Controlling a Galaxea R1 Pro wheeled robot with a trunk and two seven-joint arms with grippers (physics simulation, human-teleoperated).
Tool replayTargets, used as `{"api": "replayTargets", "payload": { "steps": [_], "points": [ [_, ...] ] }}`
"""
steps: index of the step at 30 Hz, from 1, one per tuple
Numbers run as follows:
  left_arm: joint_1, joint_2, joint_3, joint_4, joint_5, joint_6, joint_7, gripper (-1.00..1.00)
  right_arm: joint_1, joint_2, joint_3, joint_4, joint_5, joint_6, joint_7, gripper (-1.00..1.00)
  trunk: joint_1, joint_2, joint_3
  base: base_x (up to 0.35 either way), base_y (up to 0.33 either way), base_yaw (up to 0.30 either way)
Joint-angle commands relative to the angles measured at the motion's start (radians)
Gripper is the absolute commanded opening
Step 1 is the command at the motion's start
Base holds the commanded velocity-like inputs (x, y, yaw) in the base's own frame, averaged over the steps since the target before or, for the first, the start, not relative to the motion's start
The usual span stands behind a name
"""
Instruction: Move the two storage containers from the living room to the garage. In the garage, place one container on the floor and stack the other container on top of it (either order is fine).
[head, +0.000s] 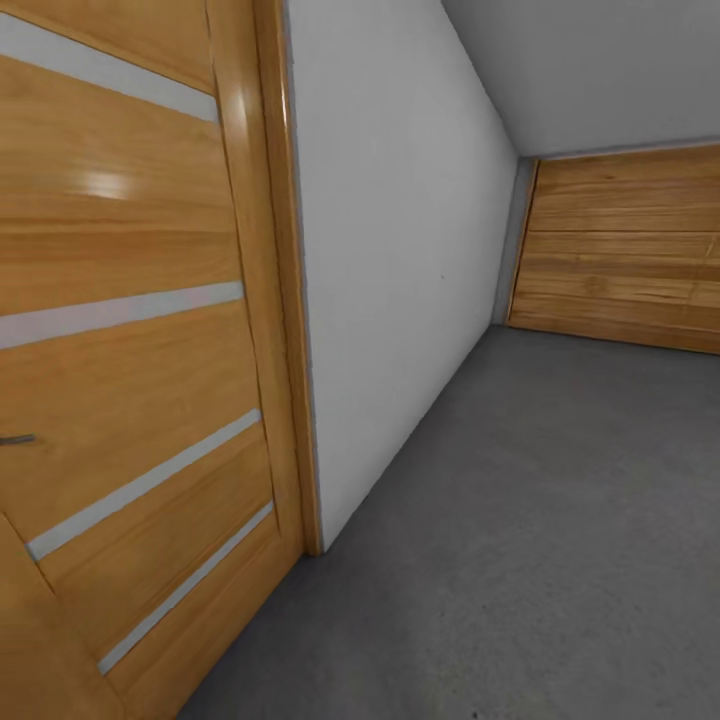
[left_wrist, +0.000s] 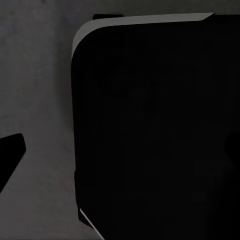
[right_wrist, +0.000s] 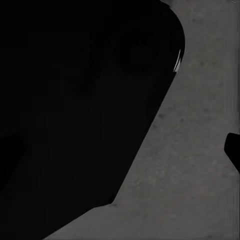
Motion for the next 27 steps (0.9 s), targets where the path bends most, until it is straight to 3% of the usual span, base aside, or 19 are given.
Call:
{"api": "replayTargets", "payload": {
  "steps": [1,27],
  "points": [
    [0.000,0.000,0.000,0.000,0.001,-0.002,0.000,1.00,0.000,0.000,0.008,0.000,-0.008,-0.002,0.000,1.00,0.000,0.000,-0.001,0.007,0.000,0.269],
    [0.000,0.000,0.001,0.000,0.001,-0.002,0.000,1.00,0.000,0.000,0.010,0.000,-0.008,-0.003,0.000,1.00,0.000,0.000,-0.001,0.000,0.000,0.270]
  ]
}}
